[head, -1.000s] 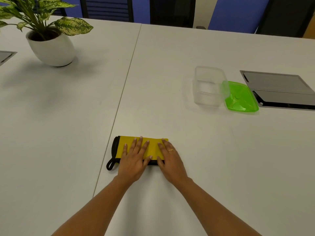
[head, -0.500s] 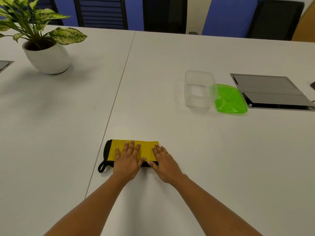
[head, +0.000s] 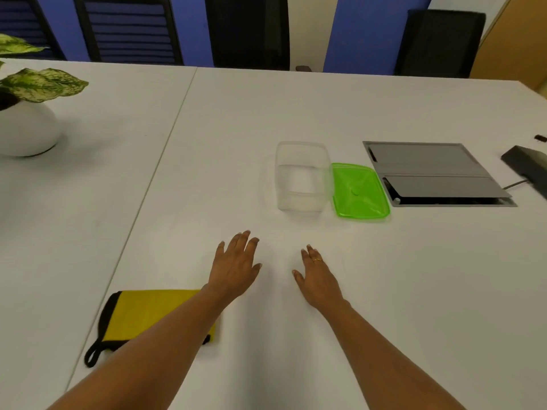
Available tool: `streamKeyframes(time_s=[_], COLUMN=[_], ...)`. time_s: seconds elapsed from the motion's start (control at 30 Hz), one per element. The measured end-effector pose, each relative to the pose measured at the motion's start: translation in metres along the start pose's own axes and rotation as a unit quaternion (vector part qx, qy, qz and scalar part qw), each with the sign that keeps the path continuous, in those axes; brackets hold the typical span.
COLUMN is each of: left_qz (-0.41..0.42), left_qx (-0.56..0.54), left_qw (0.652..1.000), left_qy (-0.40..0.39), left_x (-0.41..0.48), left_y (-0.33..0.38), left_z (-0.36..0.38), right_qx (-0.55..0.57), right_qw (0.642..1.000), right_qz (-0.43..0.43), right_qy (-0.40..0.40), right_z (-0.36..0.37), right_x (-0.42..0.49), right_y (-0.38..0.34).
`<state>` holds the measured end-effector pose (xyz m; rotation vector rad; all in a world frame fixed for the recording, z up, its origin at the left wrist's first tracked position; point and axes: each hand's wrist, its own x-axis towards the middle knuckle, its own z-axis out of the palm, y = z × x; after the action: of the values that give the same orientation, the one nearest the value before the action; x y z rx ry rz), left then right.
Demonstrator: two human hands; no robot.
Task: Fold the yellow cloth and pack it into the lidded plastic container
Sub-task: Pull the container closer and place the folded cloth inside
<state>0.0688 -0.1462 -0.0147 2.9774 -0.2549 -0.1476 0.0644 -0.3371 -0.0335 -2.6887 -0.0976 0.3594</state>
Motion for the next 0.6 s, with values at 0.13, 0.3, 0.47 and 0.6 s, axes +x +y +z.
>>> streamKeyframes(time_s=[0.13, 0.3, 0.47, 0.6], left_qz=[0.034, 0.067, 0.101, 0.09], left_qx=[0.003, 0.015, 0.045, 0.048], left_qw=[0.999, 0.997, 0.993, 0.995], left_qy=[0.012, 0.035, 0.043, 0.014], left_x=[0.058, 0.113, 0.155, 0.179], left_y=[0.031, 0.052, 0.058, 0.065], left_z=[-0.005, -0.006, -0.004, -0.004], right_qx=[-0.021, -0.044, -0.061, -0.098], right_qw=[0.999, 0.997, 0.996, 0.993], right_qz=[0.029, 0.044, 0.054, 0.037], right_qy=[0.036, 0.045, 0.043, 0.058], right_z=[-0.035, -0.061, -0.069, -0.066], right_x=[0.041, 0.081, 0.11, 0.123], right_y=[0.042, 0.079, 0.107, 0.121])
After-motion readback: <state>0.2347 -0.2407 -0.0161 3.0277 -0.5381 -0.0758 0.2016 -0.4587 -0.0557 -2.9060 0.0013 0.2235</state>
